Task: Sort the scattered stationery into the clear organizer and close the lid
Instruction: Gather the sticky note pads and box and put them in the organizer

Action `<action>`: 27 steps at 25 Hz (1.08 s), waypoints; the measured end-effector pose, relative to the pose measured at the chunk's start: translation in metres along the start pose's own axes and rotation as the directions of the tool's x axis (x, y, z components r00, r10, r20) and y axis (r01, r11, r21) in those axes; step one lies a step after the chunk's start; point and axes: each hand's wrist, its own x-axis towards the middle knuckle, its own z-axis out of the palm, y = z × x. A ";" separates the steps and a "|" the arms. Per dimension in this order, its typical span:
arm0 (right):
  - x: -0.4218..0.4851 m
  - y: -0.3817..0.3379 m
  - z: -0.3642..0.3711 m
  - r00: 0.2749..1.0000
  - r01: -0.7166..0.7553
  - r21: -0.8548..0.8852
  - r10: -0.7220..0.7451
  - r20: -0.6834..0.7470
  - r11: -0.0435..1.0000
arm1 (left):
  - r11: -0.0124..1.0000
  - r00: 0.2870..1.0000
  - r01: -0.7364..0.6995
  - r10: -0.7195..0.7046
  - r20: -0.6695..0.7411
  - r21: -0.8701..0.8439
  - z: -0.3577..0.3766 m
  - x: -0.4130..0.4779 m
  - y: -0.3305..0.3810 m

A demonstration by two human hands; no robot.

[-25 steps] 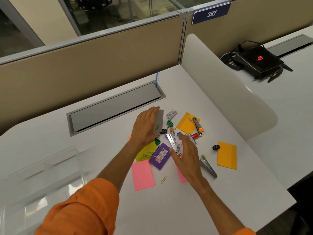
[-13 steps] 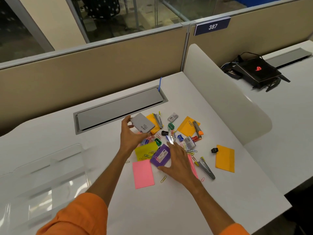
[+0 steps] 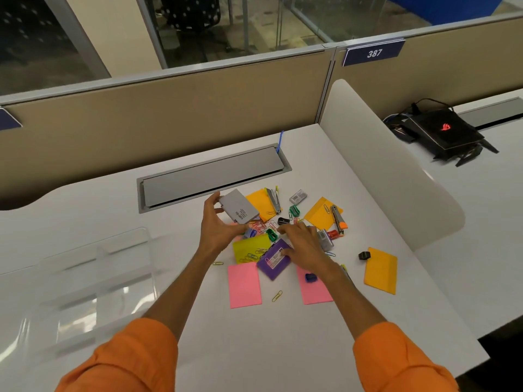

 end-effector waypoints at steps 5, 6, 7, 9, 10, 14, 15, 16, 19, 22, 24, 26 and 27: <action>0.022 0.000 -0.014 0.992 0.060 -0.087 -0.050 0.115 0.994 | 0.999 1.000 -0.024 0.024 0.013 0.036 -0.002 -0.002 0.002; 0.027 0.001 -0.015 0.989 0.066 -0.089 -0.053 0.138 0.994 | 0.999 0.999 -0.029 0.029 0.014 0.041 -0.003 -0.002 0.002; 0.030 0.002 -0.016 0.985 0.067 -0.086 -0.052 0.164 0.994 | 0.998 0.999 -0.035 0.034 0.014 0.047 -0.004 -0.002 0.002; 0.034 0.002 -0.017 0.976 0.082 -0.081 -0.063 0.208 0.993 | 0.997 0.999 -0.042 0.042 0.011 0.057 -0.007 -0.003 0.001; 0.035 0.003 -0.017 0.972 0.102 -0.090 -0.080 0.222 0.991 | 0.997 0.999 -0.043 0.042 0.010 0.059 -0.008 -0.004 0.000; 0.035 0.003 -0.014 0.956 0.156 -0.125 -0.118 0.267 0.980 | 0.998 0.999 -0.032 0.031 0.004 0.063 -0.012 -0.006 -0.003; 0.035 0.003 -0.014 0.954 0.170 -0.138 -0.128 0.272 0.976 | 0.997 1.000 -0.029 0.028 0.005 0.065 -0.012 -0.006 -0.004; 0.035 0.003 -0.014 0.951 0.185 -0.153 -0.138 0.276 0.971 | 0.997 1.000 -0.027 0.027 0.006 0.069 -0.012 -0.006 -0.004; 0.036 0.003 -0.013 0.943 0.231 -0.201 -0.167 0.289 0.952 | 0.997 1.000 -0.028 0.027 0.011 0.076 -0.011 -0.007 -0.004; 0.035 0.003 -0.011 0.931 0.282 -0.236 -0.205 0.303 0.930 | 0.996 0.999 -0.038 0.037 0.016 0.084 -0.009 -0.007 -0.003; 0.034 0.004 -0.011 0.924 0.306 -0.240 -0.227 0.308 0.921 | 0.995 0.999 -0.045 0.044 0.017 0.085 -0.009 -0.007 -0.004; 0.031 0.005 -0.013 0.920 0.314 -0.227 -0.236 0.312 0.922 | 0.996 0.999 -0.048 0.047 0.016 0.081 -0.010 -0.008 -0.004; 0.030 0.006 -0.014 0.917 0.320 -0.222 -0.243 0.315 0.921 | 0.996 0.999 -0.048 0.047 0.014 0.080 -0.011 -0.008 -0.005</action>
